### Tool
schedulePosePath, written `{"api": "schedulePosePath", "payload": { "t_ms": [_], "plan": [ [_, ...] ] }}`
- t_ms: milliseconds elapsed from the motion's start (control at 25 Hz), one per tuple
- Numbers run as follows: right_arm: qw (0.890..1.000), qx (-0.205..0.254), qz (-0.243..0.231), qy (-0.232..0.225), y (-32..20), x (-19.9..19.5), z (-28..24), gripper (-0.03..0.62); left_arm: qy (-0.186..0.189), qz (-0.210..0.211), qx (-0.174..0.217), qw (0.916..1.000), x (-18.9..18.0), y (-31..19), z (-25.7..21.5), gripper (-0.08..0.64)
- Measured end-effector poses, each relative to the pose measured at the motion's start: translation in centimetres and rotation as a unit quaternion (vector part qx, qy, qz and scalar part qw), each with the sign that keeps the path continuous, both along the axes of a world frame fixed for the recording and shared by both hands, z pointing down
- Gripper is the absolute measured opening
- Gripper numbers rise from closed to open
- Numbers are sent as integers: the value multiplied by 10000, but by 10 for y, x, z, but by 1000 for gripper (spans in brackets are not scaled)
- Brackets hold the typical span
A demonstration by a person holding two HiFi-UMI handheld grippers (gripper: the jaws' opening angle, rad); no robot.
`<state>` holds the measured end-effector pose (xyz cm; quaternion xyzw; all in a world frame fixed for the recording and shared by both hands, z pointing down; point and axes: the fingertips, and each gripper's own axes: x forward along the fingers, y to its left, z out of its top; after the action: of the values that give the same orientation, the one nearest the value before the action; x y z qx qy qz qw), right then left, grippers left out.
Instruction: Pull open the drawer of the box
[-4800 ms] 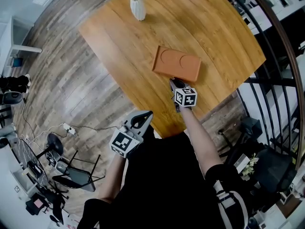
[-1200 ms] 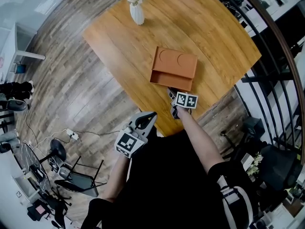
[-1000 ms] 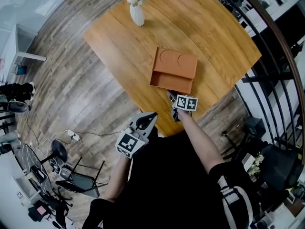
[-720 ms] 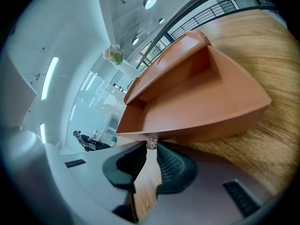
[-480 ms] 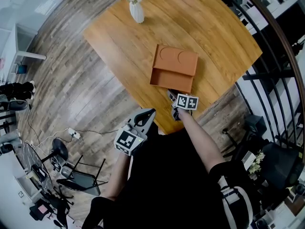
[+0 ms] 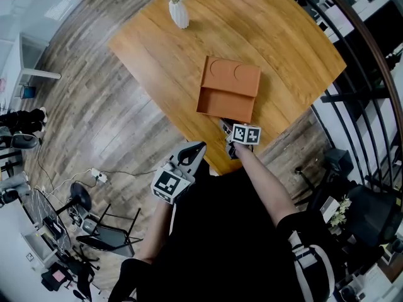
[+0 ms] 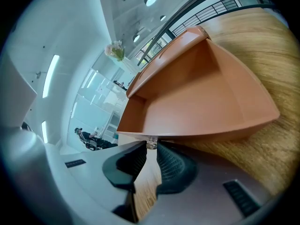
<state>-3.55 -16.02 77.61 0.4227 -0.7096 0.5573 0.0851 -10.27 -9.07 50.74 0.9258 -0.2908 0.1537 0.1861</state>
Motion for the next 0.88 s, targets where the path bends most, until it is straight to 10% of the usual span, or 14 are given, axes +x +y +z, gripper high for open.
{"api": "schedulePosePath", "payload": {
  "t_ms": [880],
  "plan": [
    [9997, 54, -230, 44, 11, -5, -1, 84, -3, 67, 31, 10000, 4, 6, -4, 25]
  ]
}}
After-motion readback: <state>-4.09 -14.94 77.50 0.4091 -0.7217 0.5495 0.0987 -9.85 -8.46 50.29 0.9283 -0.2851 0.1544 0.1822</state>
